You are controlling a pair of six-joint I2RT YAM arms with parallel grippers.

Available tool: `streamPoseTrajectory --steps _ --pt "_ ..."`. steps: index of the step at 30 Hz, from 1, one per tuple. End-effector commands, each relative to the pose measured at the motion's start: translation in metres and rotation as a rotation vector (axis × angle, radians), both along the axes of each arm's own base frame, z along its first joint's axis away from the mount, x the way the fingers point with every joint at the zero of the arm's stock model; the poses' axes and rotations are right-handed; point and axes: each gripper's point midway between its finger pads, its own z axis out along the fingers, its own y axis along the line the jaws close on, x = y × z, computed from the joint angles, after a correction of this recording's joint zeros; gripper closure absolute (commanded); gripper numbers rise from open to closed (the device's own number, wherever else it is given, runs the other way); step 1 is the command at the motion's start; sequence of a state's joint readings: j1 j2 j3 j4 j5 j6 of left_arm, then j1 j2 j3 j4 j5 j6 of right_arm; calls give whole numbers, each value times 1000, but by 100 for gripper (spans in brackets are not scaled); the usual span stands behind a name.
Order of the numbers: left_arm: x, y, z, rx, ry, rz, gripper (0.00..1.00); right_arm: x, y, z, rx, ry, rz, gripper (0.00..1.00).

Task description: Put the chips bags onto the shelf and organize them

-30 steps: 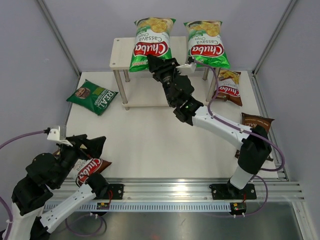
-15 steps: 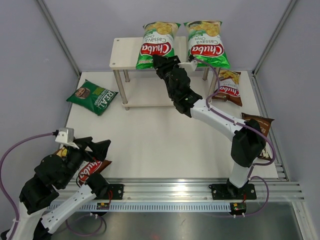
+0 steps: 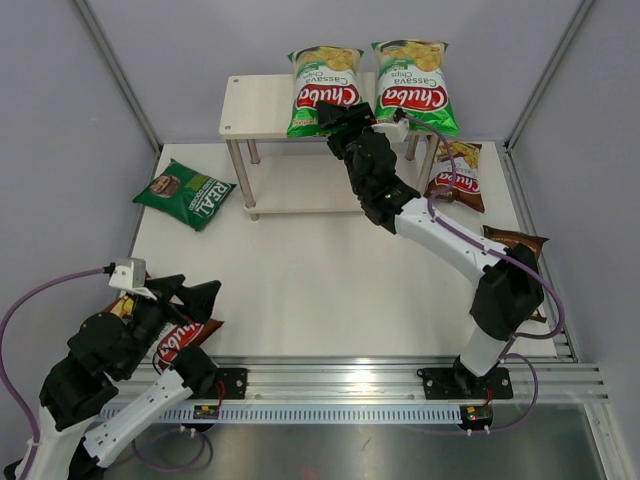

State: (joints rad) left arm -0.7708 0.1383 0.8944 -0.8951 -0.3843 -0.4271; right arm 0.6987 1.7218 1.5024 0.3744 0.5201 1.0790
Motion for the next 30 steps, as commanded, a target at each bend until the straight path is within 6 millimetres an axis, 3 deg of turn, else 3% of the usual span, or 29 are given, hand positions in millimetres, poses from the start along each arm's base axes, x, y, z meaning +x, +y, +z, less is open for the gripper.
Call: streamPoseTrajectory --steps 1,16,20,21,24,30 --pt "-1 -4 12 -45 -40 -20 1 -10 -8 20 29 -27 33 25" --pt "-4 2 15 -70 -60 -6 1 -29 -6 5 99 24 61 20" --pt "-5 4 15 -75 -64 -2 1 -34 -8 2 114 22 33 40" --pt "-5 4 15 -77 -63 -2 1 -34 -10 1 117 27 28 50" --pt "-5 4 16 -80 -65 1 1 -31 -9 -3 126 39 20 58" --pt "-5 5 15 -80 -65 1 1 -24 -11 -10 183 52 -21 60"
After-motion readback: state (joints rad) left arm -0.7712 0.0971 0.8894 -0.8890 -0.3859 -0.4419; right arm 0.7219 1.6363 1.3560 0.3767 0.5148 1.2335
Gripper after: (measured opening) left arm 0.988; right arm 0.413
